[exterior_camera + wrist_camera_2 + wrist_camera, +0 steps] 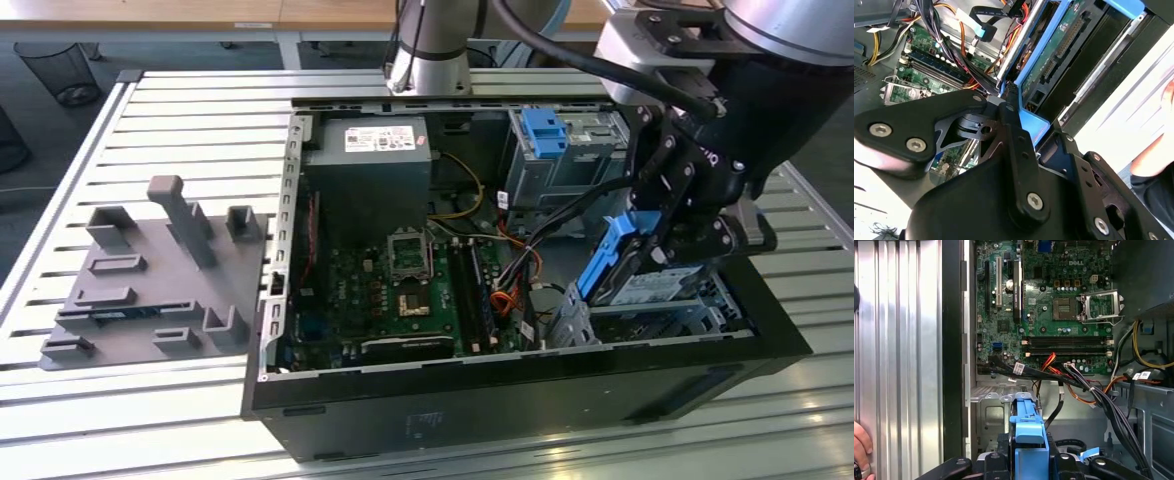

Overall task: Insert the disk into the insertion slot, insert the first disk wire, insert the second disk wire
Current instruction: 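Insert the disk into the insertion slot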

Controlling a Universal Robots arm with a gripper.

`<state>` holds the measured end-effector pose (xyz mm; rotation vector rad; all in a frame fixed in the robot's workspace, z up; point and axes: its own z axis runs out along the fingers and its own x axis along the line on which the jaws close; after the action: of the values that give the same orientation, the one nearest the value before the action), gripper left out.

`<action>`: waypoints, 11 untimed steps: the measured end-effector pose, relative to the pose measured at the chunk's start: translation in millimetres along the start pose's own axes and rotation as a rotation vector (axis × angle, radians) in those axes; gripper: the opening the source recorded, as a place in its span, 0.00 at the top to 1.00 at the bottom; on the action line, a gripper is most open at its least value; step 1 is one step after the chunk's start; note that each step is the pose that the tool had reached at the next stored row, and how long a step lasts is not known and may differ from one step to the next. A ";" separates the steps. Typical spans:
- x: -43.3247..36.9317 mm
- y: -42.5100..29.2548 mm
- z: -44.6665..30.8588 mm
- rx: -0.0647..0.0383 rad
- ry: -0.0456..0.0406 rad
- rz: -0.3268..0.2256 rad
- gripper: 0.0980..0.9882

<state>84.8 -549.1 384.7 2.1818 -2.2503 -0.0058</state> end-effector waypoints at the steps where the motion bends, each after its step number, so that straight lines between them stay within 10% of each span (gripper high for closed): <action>1: 0.0 0.0 0.3 0.000 0.0000 0.000 0.70; 11: 0.0 0.0 3.4 0.000 0.0000 0.000 0.70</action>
<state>84.8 -549.1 381.3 2.1818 -2.2503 -0.0058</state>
